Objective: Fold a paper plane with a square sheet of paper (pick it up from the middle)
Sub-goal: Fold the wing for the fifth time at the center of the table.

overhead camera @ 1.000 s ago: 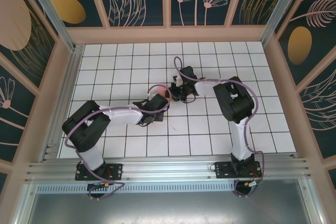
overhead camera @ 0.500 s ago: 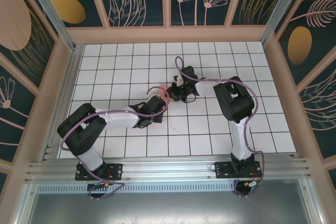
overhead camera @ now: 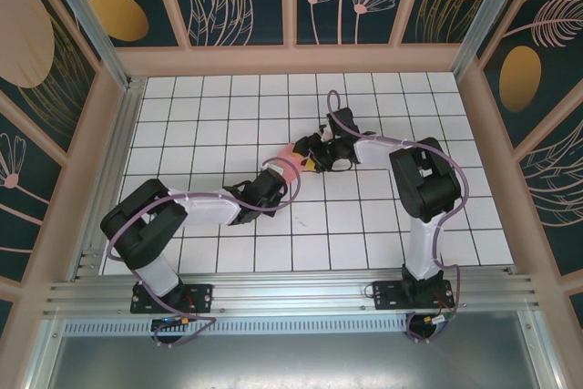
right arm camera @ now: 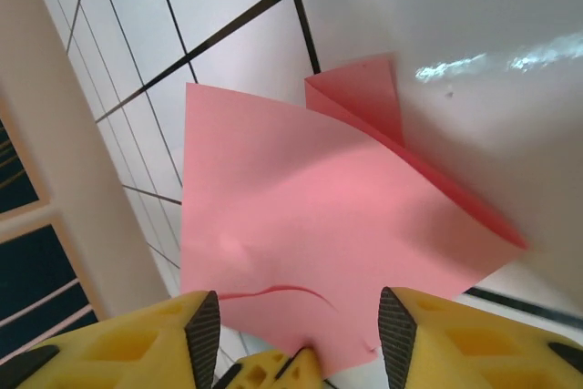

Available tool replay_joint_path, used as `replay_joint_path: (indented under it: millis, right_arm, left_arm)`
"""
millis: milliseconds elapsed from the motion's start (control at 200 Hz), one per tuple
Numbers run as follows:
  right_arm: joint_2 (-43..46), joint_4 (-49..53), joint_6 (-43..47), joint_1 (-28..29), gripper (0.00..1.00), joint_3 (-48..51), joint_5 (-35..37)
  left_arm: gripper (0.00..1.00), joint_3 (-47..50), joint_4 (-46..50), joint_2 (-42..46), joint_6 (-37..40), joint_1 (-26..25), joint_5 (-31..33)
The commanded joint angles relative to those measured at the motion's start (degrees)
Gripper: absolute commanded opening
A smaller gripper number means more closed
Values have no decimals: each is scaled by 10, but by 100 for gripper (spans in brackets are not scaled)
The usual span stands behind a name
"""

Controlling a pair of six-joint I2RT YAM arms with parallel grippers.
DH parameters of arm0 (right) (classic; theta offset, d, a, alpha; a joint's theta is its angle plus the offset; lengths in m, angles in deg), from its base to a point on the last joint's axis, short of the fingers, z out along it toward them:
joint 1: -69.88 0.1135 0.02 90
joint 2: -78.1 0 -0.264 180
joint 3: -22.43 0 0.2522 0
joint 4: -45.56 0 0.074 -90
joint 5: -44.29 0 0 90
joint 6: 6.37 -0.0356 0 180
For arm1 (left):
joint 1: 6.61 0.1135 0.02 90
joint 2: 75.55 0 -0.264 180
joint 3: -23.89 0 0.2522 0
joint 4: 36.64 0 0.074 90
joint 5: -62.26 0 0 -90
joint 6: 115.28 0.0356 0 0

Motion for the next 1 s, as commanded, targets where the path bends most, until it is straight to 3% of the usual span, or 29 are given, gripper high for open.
replay_joint_path:
  millis: [0, 370, 796, 996]
  right_arm:
    - [12, 51, -45, 17, 54, -24, -6]
    - [-33, 148, -76, 45, 66, -119, -10]
    - [-97, 209, -83, 77, 67, -198, -5]
    - [-127, 226, -80, 88, 63, -227, -2]
  left_arm:
    - [0, 2, -17, -9, 44, -4, 24]
    - [0, 28, -47, -9, 62, -4, 17]
    - [0, 26, -48, -9, 74, -4, 18]
    - [0, 26, -49, -9, 75, -4, 17]
